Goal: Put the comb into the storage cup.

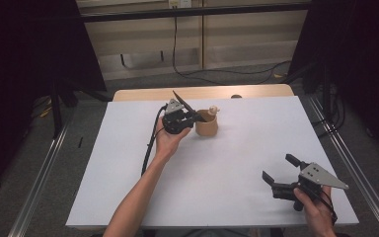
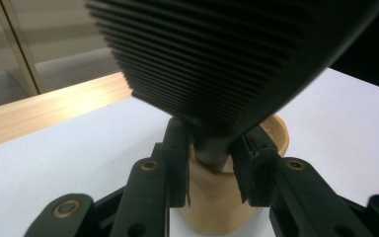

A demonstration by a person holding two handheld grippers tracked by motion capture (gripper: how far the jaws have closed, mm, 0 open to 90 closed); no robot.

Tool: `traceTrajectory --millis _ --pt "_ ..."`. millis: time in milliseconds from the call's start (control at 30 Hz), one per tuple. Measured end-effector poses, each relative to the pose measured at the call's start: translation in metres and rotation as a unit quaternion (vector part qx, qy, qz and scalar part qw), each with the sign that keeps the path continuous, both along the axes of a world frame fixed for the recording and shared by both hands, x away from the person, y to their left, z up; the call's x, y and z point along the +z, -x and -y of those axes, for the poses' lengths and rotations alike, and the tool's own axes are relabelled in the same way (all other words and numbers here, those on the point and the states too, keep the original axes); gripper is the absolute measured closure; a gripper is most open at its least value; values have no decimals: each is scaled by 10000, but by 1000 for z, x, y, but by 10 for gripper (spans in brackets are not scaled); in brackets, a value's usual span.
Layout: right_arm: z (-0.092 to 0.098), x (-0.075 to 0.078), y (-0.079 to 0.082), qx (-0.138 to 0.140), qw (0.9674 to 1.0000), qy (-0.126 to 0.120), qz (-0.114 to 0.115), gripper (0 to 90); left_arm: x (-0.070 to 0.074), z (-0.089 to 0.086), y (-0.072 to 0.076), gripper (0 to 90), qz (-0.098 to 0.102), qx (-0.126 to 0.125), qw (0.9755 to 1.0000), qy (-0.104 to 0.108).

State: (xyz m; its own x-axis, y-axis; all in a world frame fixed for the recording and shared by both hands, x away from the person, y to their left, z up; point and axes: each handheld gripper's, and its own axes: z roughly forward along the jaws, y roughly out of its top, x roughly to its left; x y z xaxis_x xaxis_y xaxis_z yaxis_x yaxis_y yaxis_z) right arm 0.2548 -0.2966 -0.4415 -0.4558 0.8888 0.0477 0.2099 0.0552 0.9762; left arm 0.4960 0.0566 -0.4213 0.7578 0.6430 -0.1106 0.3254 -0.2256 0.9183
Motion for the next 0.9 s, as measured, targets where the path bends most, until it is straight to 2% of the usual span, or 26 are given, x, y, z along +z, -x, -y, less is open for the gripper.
traceTrajectory --millis 67,100,233,333,500,533,567,600,633,700,800,900 --pt "0 0 0 1 10000 7 7 0 0 -2 -1 676 89 49 9999 -71" --pt "0 0 0 -1 10000 8 7 0 -1 -2 0 670 9 42 10000 25" --pt "0 0 0 -5 10000 11 11 0 0 -5 0 649 33 52 10000 45" --pt "0 0 0 -6 10000 4 12 0 1 -6 0 599 99 48 9999 -44" --pt "0 0 0 2 10000 9 14 0 -1 -6 1 514 0 47 10000 25" --pt "0 0 0 3 10000 13 13 0 -1 -7 2 496 9 53 10000 15" --pt "0 0 0 3 10000 8 13 0 -1 -8 2 499 120 101 9998 -93" --pt "0 0 0 -1 10000 11 13 0 -1 -8 4 500 73 138 9999 -34" --pt "0 0 0 3 10000 30 14 0 -1 -9 4 488 115 160 9998 -72" --pt "0 -1 -1 4 10000 39 19 0 -1 -8 6 416 36 166 9999 -2" --pt "0 -1 -1 0 10000 22 13 0 -1 -9 6 399 89 169 9998 -13" --pt "0 -1 -1 3 10000 19 4 0 0 -11 6 324 86 233 9997 46"
